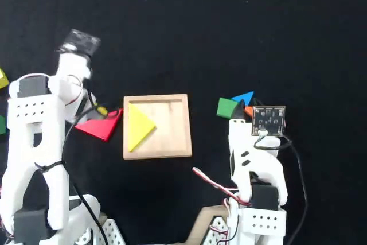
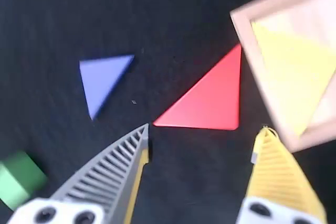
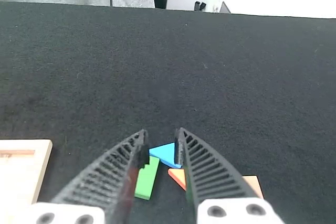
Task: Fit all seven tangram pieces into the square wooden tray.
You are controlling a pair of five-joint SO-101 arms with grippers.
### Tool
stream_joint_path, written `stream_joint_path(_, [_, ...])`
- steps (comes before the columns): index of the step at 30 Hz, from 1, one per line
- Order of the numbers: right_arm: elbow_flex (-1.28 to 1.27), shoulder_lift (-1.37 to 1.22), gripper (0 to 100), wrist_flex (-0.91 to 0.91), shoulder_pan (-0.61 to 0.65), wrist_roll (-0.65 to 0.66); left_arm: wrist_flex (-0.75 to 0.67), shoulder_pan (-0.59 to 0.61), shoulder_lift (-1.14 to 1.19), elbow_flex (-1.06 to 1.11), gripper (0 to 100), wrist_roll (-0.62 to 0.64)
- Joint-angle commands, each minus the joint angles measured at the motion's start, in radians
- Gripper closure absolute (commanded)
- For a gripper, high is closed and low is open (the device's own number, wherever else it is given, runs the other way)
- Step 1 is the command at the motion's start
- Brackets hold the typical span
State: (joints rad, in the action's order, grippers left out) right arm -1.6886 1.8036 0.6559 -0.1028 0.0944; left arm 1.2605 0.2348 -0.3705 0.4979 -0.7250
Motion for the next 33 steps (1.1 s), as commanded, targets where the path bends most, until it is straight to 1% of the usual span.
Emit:
stream_joint_path(1, [0.004,0.082,90.2,-0.009,0.032,0.052,-0.029,0.004,-0.021,0.045,69,-0.405])
stream_joint_path(2, [0.004,0.081,90.2,-0.006,0.054,0.071,-0.031,-0.002,-0.020,0.056,69,-0.459])
stream_joint_path(3, [0.004,0.081,90.2,0.009,0.074,0.091,-0.035,-0.012,-0.020,0.061,69,-0.486])
stream_joint_path(6, [0.004,0.081,90.2,0.044,0.126,0.157,-0.112,-0.019,-0.020,0.076,69,-0.494])
stream_joint_path(9, [0.004,0.081,90.2,0.048,0.141,0.183,-0.167,-0.024,-0.003,0.090,69,-0.511])
stream_joint_path(12, [0.004,0.081,90.2,0.048,0.143,0.186,-0.167,-0.047,0.077,0.085,69,-0.549])
stream_joint_path(16, [0.004,0.081,90.2,0.048,0.143,0.186,-0.164,-0.076,0.212,0.042,69,-0.546])
stream_joint_path(22, [0.004,0.081,90.2,0.048,0.143,0.186,-0.084,-0.105,0.361,-0.045,68,-0.548])
stream_joint_path(28, [0.004,0.081,90.2,0.046,0.143,0.186,-0.084,-0.104,0.465,-0.147,68,-0.546])
stream_joint_path(33, [0.004,0.081,90.2,0.044,0.143,0.186,-0.095,-0.101,0.534,-0.170,68,-0.546])
